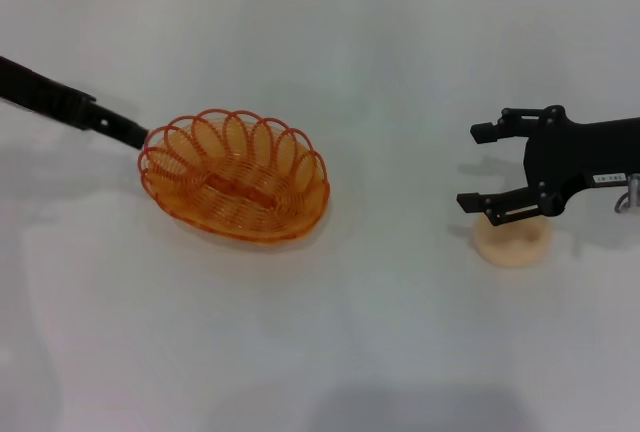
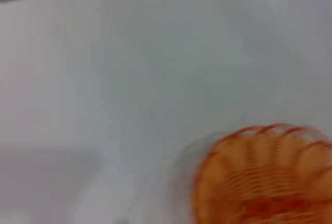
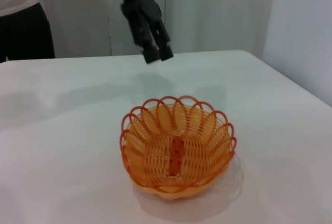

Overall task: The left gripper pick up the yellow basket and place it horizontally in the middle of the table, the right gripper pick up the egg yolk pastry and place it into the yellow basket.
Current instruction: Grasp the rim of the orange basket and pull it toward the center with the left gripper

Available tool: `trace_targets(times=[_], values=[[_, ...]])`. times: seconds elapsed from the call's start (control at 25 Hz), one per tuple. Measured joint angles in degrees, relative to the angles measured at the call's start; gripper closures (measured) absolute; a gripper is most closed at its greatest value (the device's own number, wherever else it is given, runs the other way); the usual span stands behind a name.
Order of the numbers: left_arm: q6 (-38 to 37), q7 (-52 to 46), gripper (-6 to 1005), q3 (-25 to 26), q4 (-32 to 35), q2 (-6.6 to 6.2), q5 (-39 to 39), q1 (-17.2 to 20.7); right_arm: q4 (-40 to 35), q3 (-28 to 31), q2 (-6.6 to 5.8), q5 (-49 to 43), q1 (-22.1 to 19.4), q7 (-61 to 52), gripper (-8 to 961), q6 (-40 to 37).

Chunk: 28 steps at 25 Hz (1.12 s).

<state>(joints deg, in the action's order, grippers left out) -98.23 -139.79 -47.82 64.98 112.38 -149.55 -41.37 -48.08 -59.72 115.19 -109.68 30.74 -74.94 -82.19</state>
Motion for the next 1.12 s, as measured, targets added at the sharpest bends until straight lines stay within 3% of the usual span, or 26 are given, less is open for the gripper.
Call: trace_targets(times=[0.2, 0.4, 0.64, 1.12], values=[[5.2, -3.8, 120, -2.5, -2.6, 1.8, -7.5, -2.2, 0.0, -0.3, 0.09, 0.6, 0.0, 0.4, 76, -0.1], [13.0, -5.2, 120, -7.2, -8.3, 3.0, -8.2, -3.0, 0.3, -0.4, 0.18, 1.0, 0.0, 0.7, 79, -0.2], [19.9, -4.8, 120, -7.8, -13.1, 5.29, -7.9, -3.5, 0.6, -0.4, 0.21, 1.3, 0.0, 1.1, 82, -0.2], [23.5, -4.0, 163, -7.6, -14.7, 6.03, -6.2, -2.9, 1.3, -0.4, 0.21, 1.4, -0.2, 1.1, 89, 0.4]])
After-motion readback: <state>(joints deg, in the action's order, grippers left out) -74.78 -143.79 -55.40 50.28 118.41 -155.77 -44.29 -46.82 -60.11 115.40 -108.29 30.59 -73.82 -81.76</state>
